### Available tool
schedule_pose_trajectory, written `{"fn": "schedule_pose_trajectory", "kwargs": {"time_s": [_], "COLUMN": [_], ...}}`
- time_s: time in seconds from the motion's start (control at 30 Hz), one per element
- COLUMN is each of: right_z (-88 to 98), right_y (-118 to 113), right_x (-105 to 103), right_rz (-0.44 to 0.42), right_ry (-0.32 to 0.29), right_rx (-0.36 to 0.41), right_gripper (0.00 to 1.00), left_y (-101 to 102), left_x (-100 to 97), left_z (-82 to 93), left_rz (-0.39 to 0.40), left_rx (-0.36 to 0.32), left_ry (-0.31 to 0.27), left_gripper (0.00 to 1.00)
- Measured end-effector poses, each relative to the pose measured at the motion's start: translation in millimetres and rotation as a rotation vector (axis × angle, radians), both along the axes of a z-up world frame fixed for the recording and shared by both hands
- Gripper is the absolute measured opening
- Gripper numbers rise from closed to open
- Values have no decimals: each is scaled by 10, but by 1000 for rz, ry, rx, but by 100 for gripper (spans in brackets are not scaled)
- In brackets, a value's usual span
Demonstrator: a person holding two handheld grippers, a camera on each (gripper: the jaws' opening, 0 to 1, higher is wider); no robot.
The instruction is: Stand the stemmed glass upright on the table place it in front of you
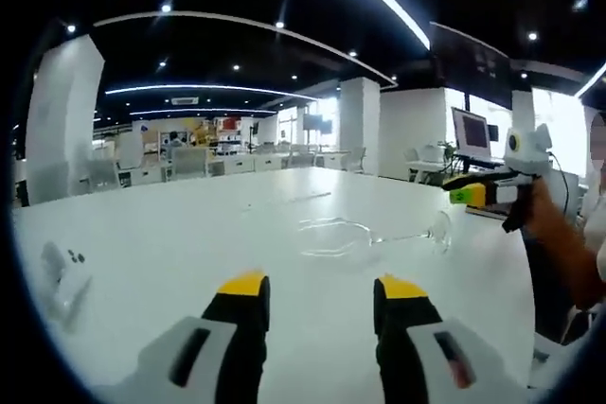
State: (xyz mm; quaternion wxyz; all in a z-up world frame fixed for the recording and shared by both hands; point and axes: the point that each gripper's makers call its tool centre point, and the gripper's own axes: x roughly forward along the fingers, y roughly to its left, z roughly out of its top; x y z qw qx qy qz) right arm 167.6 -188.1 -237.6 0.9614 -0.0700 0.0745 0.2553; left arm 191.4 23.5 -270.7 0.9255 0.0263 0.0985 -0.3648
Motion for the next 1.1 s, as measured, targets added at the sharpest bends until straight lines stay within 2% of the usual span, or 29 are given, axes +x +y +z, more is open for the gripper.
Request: {"fn": "schedule_pose_trajectory", "kwargs": {"time_s": [0.13, 0.37, 0.5, 0.6, 0.73, 0.93, 1.1], "right_z": [-7, -21, -30, -64, -95, -112, -92], "right_y": [19, 63, 109, 147, 207, 240, 237], "right_x": [6, -4, -18, -9, 10, 85, 126], "right_rz": [13, 37, 60, 76, 104, 121, 131], "right_ry": [23, 52, 68, 99, 140, 164, 185], "right_rx": [-19, -34, -31, -44, -65, -127, -141], "right_gripper": [31, 30, 30, 32, 36, 35, 35], "left_y": [-23, -32, -97, -100, -81, -65, -60], "left_x": [-24, -57, -103, -100, -93, -71, -59], "left_z": [-28, -54, -83, -104, -79, -42, -52], "left_rz": [-17, -27, -69, -71, -64, -55, -53], "left_rx": [15, 34, 59, 81, 74, 58, 64], "left_ry": [2, 0, -7, -12, -22, -35, -33], "left_gripper": [53, 54, 57, 58, 58, 58, 58]}}
